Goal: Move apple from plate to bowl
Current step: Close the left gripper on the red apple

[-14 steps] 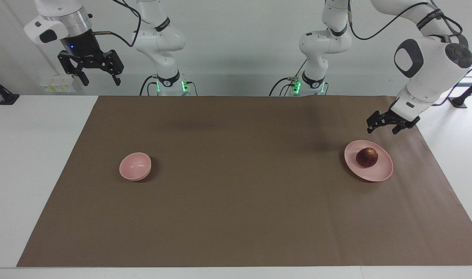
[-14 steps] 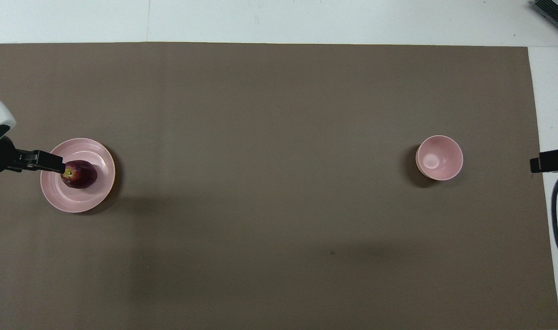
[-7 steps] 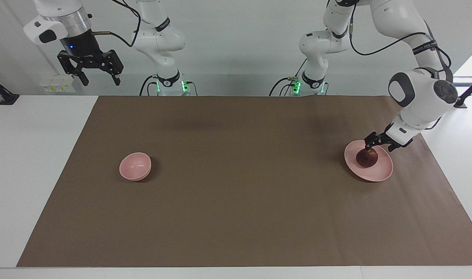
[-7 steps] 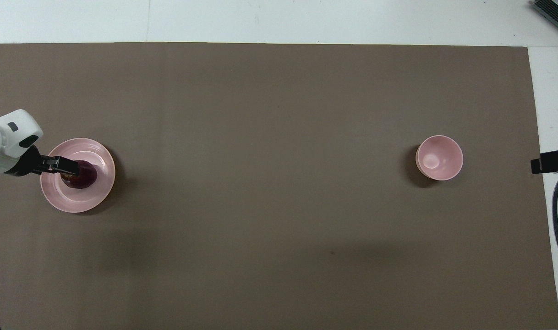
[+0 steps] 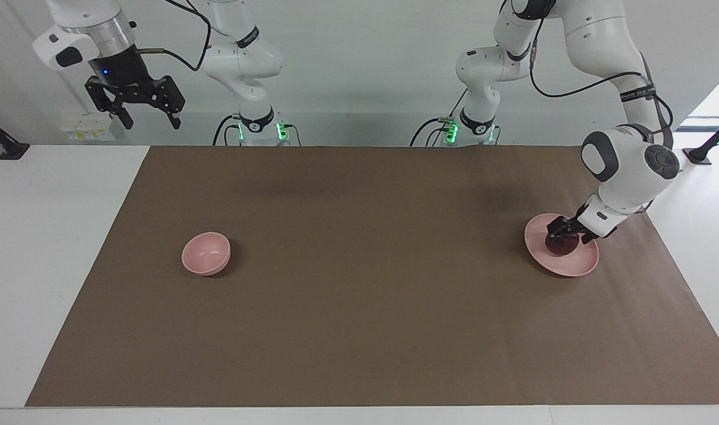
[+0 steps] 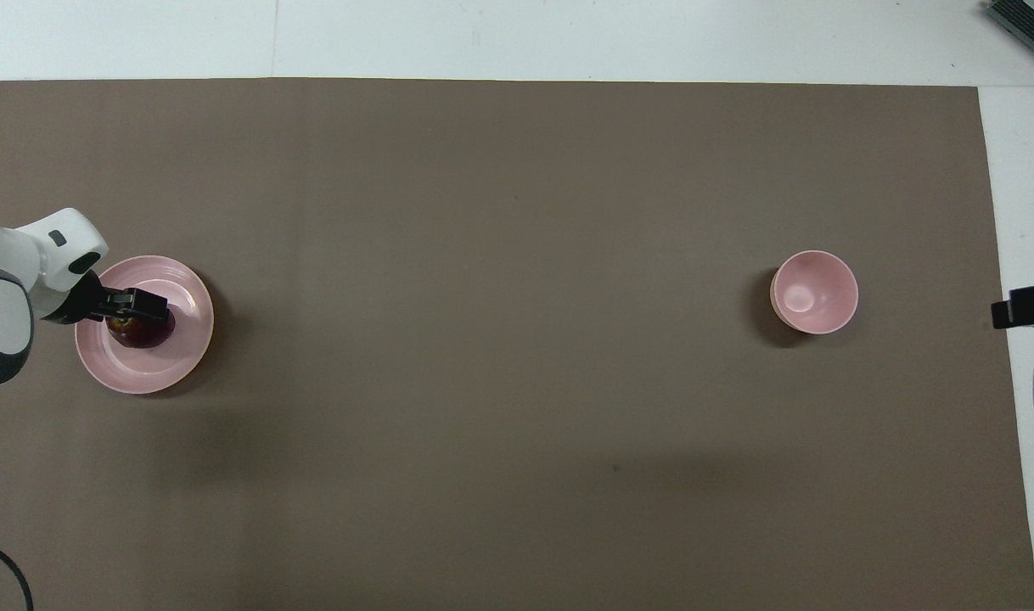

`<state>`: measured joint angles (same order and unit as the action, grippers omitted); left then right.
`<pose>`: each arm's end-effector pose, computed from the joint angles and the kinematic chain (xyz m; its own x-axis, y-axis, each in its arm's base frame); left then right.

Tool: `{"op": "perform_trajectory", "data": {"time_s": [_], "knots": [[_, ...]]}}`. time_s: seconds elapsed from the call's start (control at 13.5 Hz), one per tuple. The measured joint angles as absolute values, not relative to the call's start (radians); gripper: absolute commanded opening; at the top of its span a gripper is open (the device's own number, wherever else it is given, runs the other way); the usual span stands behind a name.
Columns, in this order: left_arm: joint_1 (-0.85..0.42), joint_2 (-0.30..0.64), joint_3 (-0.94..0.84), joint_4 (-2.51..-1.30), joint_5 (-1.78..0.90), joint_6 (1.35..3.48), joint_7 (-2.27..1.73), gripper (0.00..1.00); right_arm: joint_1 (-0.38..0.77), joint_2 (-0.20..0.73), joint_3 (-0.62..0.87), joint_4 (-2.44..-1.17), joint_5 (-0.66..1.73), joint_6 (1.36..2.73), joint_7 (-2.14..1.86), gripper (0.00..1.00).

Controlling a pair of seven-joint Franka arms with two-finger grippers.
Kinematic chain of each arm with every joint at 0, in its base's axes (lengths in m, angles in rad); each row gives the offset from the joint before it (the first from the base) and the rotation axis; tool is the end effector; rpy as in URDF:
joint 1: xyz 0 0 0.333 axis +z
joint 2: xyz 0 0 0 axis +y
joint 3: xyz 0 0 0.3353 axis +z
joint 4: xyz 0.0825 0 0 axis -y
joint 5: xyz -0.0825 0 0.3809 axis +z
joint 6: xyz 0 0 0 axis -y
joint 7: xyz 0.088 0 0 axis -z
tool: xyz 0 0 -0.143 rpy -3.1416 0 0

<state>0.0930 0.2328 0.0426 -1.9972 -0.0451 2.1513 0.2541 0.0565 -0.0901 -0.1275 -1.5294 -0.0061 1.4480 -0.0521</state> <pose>0.5809 0.0754 0.3228 0.9931 -0.0942 -0.0696 -0.0913 -0.9948 0.0448 0.5067 -0.0405 0.6635 0.9998 -0.0192 0.0082 -0.0192 -0.9998 -0.0050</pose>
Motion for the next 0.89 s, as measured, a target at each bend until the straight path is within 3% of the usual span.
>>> {"op": "perform_trajectory", "data": {"time_s": [0.15, 0.22, 0.3, 0.37, 0.89], "knots": [[0.093, 0.236, 0.042, -2.01, -0.045, 2.164, 0.247, 1.0, 0.057, -0.09, -0.128, -1.53, -0.006, 1.448, -0.052, 1.0], [0.093, 0.239, 0.042, -2.015, -0.046, 2.17, 0.246, 0.82, 0.057, -0.09, -0.127, -1.53, -0.006, 1.448, -0.052, 1.0], [0.093, 0.244, 0.042, -2.02, -0.046, 2.173, 0.246, 0.24, 0.057, -0.09, -0.127, -1.53, -0.006, 1.448, -0.052, 1.0], [0.093, 0.252, 0.042, -2.022, -0.046, 2.178, 0.244, 0.0, 0.057, -0.09, -0.127, -1.53, -0.006, 1.448, -0.052, 1.0], [0.088, 0.259, 0.038, -1.972, -0.049, 2.132, 0.244, 0.0, 0.058, -0.091, -0.125, -1.531, -0.006, 1.448, -0.052, 1.0]]}}
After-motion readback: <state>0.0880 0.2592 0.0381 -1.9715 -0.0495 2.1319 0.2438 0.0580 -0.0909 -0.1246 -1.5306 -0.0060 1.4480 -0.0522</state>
